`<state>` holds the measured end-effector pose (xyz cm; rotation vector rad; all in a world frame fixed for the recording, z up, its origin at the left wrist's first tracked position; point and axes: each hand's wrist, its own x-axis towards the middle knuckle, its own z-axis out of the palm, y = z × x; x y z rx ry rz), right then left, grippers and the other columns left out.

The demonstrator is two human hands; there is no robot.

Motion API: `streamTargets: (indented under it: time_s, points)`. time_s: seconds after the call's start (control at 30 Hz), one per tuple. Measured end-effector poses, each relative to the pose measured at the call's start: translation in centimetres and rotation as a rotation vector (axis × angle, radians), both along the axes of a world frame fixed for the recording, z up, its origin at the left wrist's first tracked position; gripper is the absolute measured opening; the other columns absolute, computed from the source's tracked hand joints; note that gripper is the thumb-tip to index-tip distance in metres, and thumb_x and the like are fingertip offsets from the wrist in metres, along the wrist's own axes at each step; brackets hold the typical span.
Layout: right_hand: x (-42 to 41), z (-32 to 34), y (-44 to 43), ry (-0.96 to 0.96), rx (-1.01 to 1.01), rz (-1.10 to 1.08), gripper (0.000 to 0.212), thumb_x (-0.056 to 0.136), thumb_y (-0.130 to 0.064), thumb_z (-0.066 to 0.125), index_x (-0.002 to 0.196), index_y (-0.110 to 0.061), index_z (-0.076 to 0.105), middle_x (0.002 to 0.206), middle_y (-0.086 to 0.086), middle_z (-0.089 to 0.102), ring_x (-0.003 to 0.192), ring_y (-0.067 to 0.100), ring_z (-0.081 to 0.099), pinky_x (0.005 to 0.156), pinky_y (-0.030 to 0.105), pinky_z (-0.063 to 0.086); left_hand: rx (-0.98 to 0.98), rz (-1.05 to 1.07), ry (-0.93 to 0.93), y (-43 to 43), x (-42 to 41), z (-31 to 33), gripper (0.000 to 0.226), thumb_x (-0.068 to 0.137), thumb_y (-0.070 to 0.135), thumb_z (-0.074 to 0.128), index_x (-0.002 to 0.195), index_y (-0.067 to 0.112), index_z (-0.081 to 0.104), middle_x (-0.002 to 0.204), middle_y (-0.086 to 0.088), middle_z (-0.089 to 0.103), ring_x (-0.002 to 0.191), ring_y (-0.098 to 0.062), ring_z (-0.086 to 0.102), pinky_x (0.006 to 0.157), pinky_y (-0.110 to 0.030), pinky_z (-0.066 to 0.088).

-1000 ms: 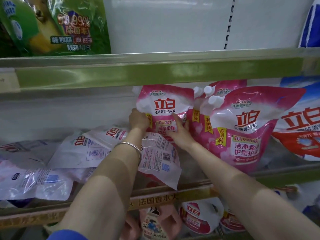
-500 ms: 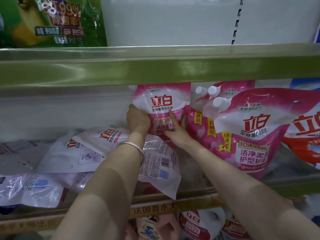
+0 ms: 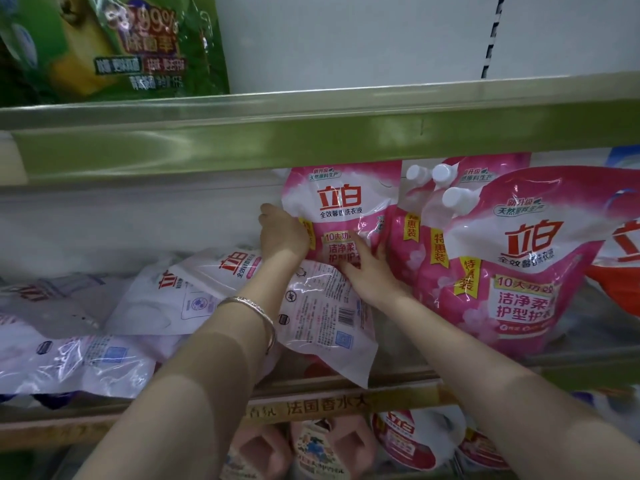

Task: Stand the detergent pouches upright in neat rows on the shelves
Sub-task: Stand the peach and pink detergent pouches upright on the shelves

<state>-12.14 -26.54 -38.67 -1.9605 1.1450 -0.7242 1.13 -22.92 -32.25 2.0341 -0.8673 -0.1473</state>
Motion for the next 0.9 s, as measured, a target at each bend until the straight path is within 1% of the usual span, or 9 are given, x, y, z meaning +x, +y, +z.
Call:
streamTargets:
  time_s: [0.1,0.2,0.27,0.37,0.47,0.6,0.7,0.8,0.9]
  points:
    - [0.7,0.6,2.4,-0.030,-0.083,-0.089,0.049,0.094,-0.029,0.047,0.141,-0.030,0.032,0.153,0.006,0.017,0.140,0.033,0.024,0.115,0.050,0.025,0.180,-0.099,-0.150,1.5,0.2,0.2,0.028,0.093,0.020,0.047,0.115,0.004,0.052,0.117,-0.015,0.060,0.105,-0.034,0.060,0.082,-0.037,0.047]
    - [1.1,1.2,5.2,0.025,-0.185,-0.030,0.046,0.092,-0.032,0.052,0.136,-0.027,0.039,0.149,0.001,0.027,0.136,0.026,0.030,0.112,0.045,0.031,0.361,-0.167,-0.315,3.6,0.7,0.5,0.024,0.088,0.024,0.052,0.107,0.014,0.061,0.110,-0.011,0.066,0.100,-0.031,0.062,0.085,-0.035,0.048]
    - [1.1,1.7,6.9,0.065,-0.230,0.063,0.049,0.089,-0.042,0.054,0.134,-0.025,0.042,0.149,0.001,0.029,0.136,0.025,0.032,0.110,0.043,0.031,0.491,-0.119,-0.477,5.1,1.4,0.9,0.028,0.088,0.022,0.050,0.114,0.017,0.059,0.118,-0.009,0.062,0.111,-0.030,0.056,0.094,-0.037,0.040]
    - [1.0,2.2,9.3,0.258,-0.266,0.197,0.072,0.079,-0.063,0.055,0.140,-0.029,0.035,0.158,0.001,0.012,0.144,0.026,0.013,0.116,0.049,0.014,0.611,-0.045,-0.577,7.6,2.4,1.7,0.039,0.088,0.021,0.047,0.126,0.013,0.049,0.131,-0.014,0.049,0.124,-0.034,0.043,0.102,-0.041,0.032]
    - [0.9,2.7,11.0,0.379,-0.264,0.248,0.085,0.077,-0.067,0.053,0.146,-0.030,0.021,0.159,0.000,0.004,0.146,0.025,0.005,0.115,0.050,0.010,0.626,0.016,-0.513,9.5,3.2,2.2,0.044,0.090,0.029,0.049,0.128,0.008,0.042,0.131,-0.019,0.045,0.123,-0.037,0.042,0.096,-0.041,0.038]
    - [-0.1,2.6,11.7,0.394,-0.212,0.291,0.086,0.077,-0.074,0.044,0.147,-0.031,0.018,0.159,-0.002,0.004,0.146,0.023,0.006,0.115,0.055,0.011,0.577,0.088,-0.435,10.9,3.2,2.2,0.048,0.091,0.030,0.047,0.130,0.005,0.032,0.130,-0.023,0.047,0.121,-0.039,0.046,0.093,-0.039,0.041]
    - [-1.2,1.6,12.6,0.547,-0.253,0.336,0.086,0.083,-0.061,0.049,0.149,-0.031,0.004,0.159,0.002,-0.004,0.147,0.026,-0.001,0.116,0.053,0.003,0.500,0.125,-0.390,11.7,2.7,1.7,0.053,0.091,0.023,0.049,0.135,0.003,0.027,0.131,-0.024,0.044,0.123,-0.040,0.043,0.096,-0.041,0.039]
    - [-1.0,0.9,13.1,0.613,-0.317,0.287,0.081,0.091,-0.030,0.053,0.149,-0.029,-0.003,0.159,0.008,-0.004,0.146,0.034,-0.003,0.117,0.053,0.001,0.198,0.134,-0.068,12.0,2.7,1.6,0.043,0.092,0.010,0.047,0.130,0.000,0.031,0.129,-0.025,0.046,0.118,-0.040,0.048,0.092,-0.043,0.041]
    - [-1.0,0.1,13.0,0.522,-0.394,0.204,0.072,0.094,-0.022,0.048,0.150,-0.028,0.003,0.159,0.006,0.008,0.146,0.032,0.007,0.117,0.052,0.006,-0.184,0.115,0.275,11.8,1.4,2.2,0.019,0.092,0.000,0.038,0.109,0.010,0.039,0.111,-0.016,0.055,0.089,-0.027,0.054,0.070,-0.031,0.043]
